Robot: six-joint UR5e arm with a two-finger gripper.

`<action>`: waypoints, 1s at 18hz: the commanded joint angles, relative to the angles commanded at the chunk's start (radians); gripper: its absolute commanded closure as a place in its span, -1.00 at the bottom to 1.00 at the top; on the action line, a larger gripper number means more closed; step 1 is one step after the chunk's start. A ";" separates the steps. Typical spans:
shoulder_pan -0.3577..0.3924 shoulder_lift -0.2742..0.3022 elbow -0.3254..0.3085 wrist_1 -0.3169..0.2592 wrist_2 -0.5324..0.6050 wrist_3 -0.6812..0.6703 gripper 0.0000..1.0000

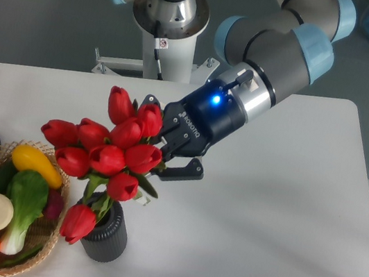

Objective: Insert the flowers into the vase
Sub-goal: 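Lower the tulip stems into the dark grey vase opening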

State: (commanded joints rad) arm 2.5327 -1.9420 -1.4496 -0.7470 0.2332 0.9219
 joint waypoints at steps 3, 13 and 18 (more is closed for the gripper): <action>-0.008 -0.017 -0.002 0.000 -0.061 0.000 0.76; -0.005 -0.074 -0.002 0.000 -0.163 0.003 0.76; -0.015 -0.098 -0.002 0.000 -0.187 0.005 0.74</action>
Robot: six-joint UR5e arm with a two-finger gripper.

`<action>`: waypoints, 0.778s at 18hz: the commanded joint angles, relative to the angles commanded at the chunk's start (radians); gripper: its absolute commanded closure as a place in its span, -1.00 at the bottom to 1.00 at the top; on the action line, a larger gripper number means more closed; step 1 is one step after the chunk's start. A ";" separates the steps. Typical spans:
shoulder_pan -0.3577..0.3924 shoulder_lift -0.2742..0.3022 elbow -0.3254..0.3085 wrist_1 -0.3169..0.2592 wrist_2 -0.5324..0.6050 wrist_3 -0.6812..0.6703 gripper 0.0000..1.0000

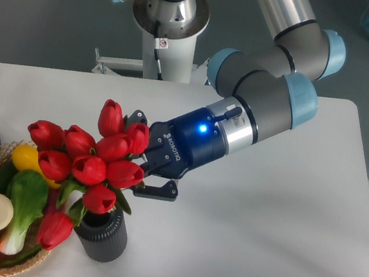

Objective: Insert the flowers into the vase
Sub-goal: 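Lower the tulip stems into the dark grey vase opening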

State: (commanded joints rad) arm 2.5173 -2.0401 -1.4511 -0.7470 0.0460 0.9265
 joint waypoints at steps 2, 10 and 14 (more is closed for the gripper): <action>-0.006 -0.011 -0.002 0.000 0.000 0.000 0.73; -0.020 -0.043 -0.003 0.002 0.000 0.020 0.71; -0.018 -0.060 -0.012 0.002 0.002 0.046 0.70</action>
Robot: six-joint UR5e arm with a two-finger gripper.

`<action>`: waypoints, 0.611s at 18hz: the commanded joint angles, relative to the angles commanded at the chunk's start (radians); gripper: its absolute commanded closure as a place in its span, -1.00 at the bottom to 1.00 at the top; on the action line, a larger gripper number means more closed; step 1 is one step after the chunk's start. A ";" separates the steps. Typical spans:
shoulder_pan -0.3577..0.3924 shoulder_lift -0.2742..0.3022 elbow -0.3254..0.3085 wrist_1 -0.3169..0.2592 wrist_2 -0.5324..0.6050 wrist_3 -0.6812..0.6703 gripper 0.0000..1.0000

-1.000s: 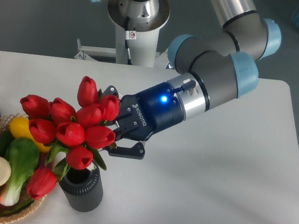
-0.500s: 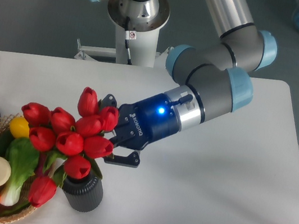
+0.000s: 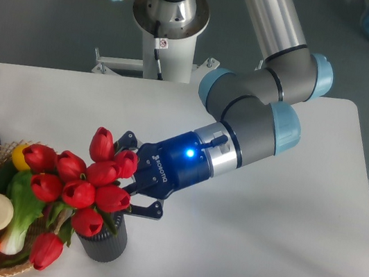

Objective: Insert the flowers into the vase
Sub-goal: 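Lower the tulip stems into the dark grey vase opening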

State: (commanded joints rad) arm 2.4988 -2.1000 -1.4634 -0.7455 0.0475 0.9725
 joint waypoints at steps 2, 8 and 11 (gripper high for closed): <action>0.003 -0.012 -0.012 0.000 0.000 0.028 0.70; 0.012 -0.028 -0.052 0.000 0.002 0.087 0.70; 0.017 -0.032 -0.081 0.000 0.003 0.136 0.69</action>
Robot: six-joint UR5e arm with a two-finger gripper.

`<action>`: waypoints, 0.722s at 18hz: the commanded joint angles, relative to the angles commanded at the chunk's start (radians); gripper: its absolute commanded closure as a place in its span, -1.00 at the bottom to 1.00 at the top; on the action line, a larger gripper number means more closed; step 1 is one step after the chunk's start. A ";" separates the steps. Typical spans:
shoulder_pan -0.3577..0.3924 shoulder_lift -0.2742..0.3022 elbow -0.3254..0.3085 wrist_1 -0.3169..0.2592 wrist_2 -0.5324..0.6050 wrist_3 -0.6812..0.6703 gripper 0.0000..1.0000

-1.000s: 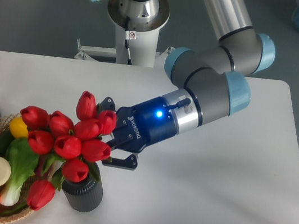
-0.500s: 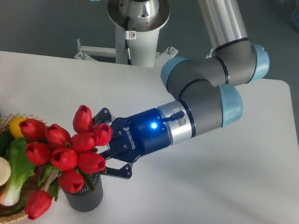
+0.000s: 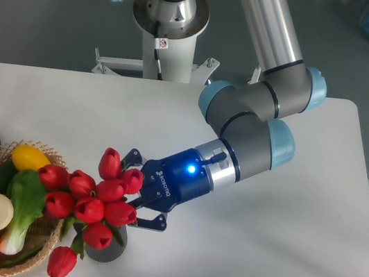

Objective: Insert the flowers into the vase
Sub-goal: 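Lower the tulip stems into the dark grey vase opening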

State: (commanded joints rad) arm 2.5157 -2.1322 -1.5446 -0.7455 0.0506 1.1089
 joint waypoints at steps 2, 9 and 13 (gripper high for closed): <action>0.002 -0.009 -0.014 0.000 0.005 0.028 0.68; 0.002 -0.049 -0.029 0.000 0.011 0.098 0.62; 0.002 -0.063 -0.066 0.000 0.012 0.150 0.61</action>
State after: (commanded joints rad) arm 2.5173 -2.1951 -1.6105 -0.7455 0.0629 1.2592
